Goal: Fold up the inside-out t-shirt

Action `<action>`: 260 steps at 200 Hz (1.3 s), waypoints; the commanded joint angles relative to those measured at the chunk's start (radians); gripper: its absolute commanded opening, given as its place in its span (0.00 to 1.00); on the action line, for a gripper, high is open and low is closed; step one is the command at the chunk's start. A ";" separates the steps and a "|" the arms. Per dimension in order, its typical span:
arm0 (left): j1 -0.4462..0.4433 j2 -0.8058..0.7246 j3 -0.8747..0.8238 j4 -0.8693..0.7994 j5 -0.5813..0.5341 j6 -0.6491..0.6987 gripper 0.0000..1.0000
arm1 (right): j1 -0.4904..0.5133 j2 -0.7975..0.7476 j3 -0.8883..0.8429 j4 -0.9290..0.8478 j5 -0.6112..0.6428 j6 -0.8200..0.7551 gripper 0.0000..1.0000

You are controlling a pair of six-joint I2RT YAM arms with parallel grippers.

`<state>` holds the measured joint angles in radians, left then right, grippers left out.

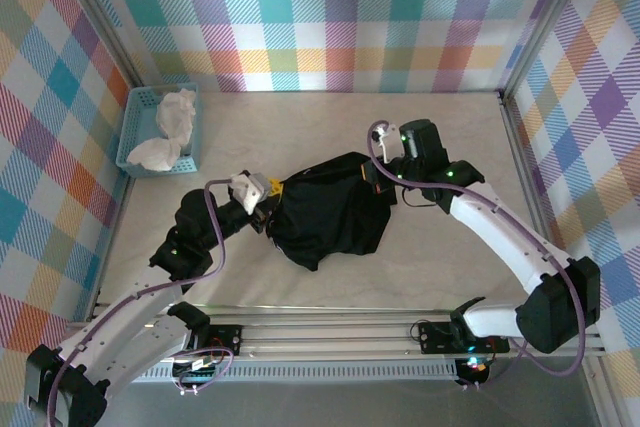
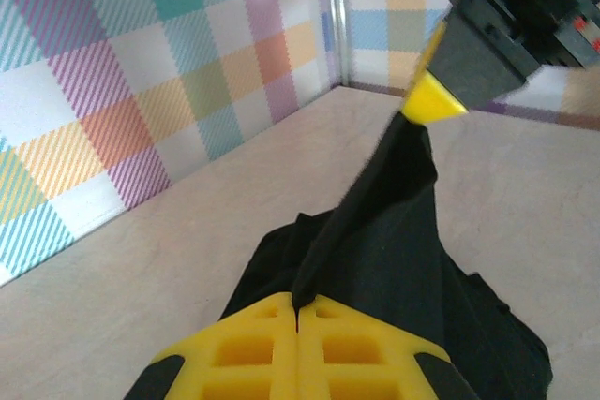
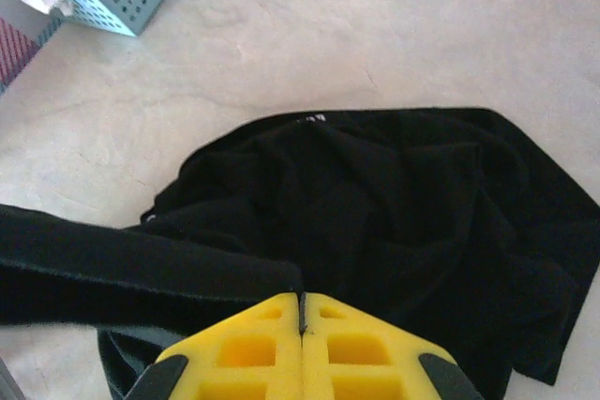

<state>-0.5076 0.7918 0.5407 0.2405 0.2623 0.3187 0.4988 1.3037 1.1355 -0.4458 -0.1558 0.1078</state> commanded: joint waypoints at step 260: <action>0.132 0.334 0.025 -0.231 -0.014 -0.834 0.80 | -0.002 0.405 0.115 0.131 0.167 0.065 0.66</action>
<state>-0.5491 1.0172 0.5465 -0.0311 0.2626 -0.2611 0.4984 1.5421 1.1301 -0.3801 -0.0860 0.2249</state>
